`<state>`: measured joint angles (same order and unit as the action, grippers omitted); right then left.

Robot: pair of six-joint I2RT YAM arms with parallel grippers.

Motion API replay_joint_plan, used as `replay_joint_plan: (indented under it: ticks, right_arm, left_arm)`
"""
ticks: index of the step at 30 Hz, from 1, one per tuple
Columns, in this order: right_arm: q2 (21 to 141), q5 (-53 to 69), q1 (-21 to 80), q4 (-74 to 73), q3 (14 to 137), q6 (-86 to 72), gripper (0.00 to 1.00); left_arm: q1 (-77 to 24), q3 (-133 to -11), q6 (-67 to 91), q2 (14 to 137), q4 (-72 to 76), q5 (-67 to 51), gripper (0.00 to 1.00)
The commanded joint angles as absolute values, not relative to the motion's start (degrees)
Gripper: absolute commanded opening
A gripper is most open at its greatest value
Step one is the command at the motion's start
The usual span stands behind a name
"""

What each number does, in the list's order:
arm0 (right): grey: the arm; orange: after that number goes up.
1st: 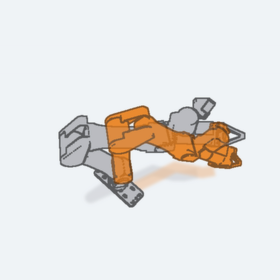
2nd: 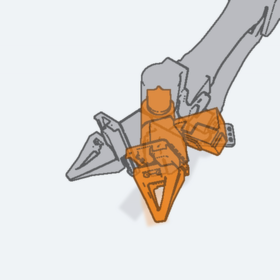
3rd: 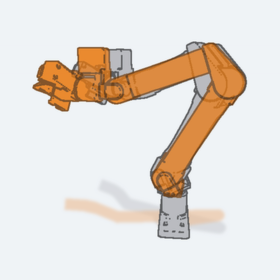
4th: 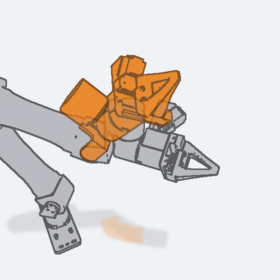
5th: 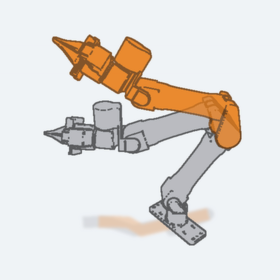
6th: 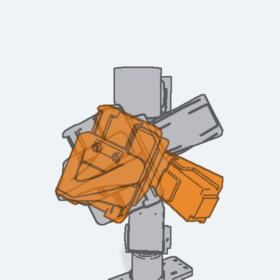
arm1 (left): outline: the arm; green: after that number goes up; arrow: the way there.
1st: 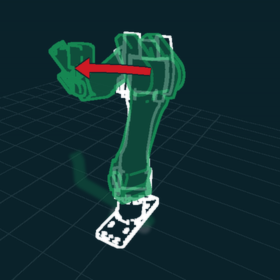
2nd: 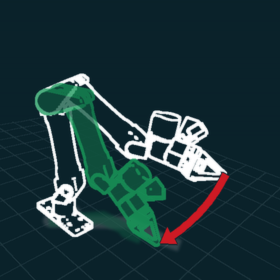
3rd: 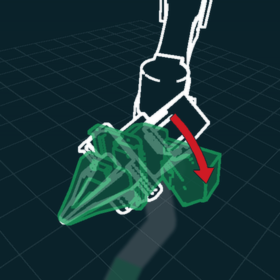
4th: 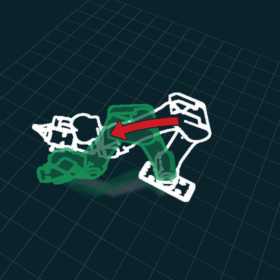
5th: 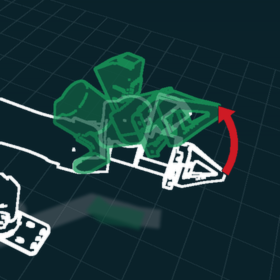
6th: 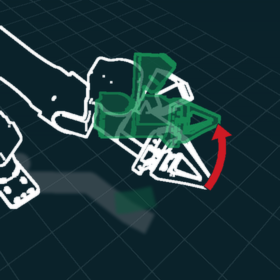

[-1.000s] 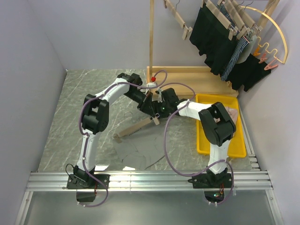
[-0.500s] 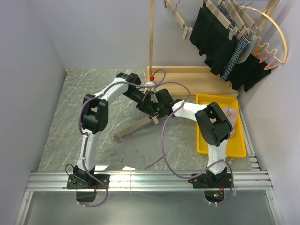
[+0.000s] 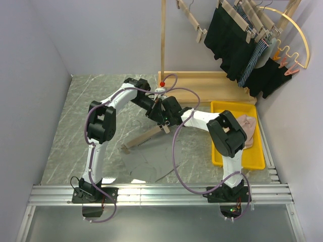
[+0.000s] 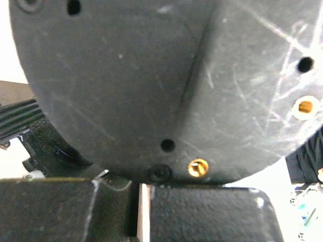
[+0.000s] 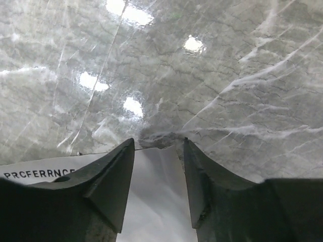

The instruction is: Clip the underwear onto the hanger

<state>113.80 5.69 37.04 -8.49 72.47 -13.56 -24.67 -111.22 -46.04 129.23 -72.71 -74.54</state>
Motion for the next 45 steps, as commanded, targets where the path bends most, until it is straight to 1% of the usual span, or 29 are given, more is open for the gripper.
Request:
replay_joint_plan:
  ticks: [1, 4, 8, 13, 19, 27, 32, 37, 41, 45]
  right_arm:
    - [115.1, 6.5, 37.4, -14.5, 71.0, -12.2, 0.53]
    - [115.0, 9.0, 36.5, -15.3, 72.4, -12.0, 0.54]
    - [113.8, 11.4, 35.8, -15.5, 71.7, -10.6, 0.47]
    - [112.2, 12.1, 35.5, -15.4, 69.4, -8.7, 0.46]
    - [113.1, 9.3, 36.1, -15.1, 69.2, -7.9, 0.46]
    - [115.6, 4.3, 36.7, -13.8, 67.0, -5.8, 0.43]
    - [117.1, 2.1, 37.8, -15.7, 67.8, -6.0, 0.43]
    - [118.5, 1.7, 38.5, -17.6, 68.6, -6.9, 0.43]
    - [117.7, 3.0, 38.6, -16.5, 66.8, -7.6, 0.43]
    - [117.3, 3.7, 38.7, -16.3, 66.3, -7.6, 0.40]
  left_arm:
    - [-24.4, -112.0, -47.7, 127.3, -71.2, -76.6, 0.00]
    - [-24.4, -112.1, -47.6, 127.2, -71.2, -76.6, 0.00]
    - [-24.5, -111.8, -47.7, 127.1, -71.3, -76.5, 0.00]
    - [-24.4, -111.6, -48.2, 127.1, -71.5, -76.6, 0.00]
    - [-24.4, -111.5, -47.7, 127.3, -70.9, -76.6, 0.00]
    - [-24.3, -111.7, -47.6, 127.4, -71.0, -76.6, 0.00]
    - [-24.3, -111.7, -47.7, 127.4, -71.1, -76.6, 0.00]
    - [-24.1, -111.9, -47.2, 127.4, -70.8, -76.7, 0.00]
    - [-23.9, -112.1, -48.6, 127.4, -72.2, -76.8, 0.00]
    - [-23.8, -111.6, -48.7, 126.7, -71.7, -76.6, 0.00]
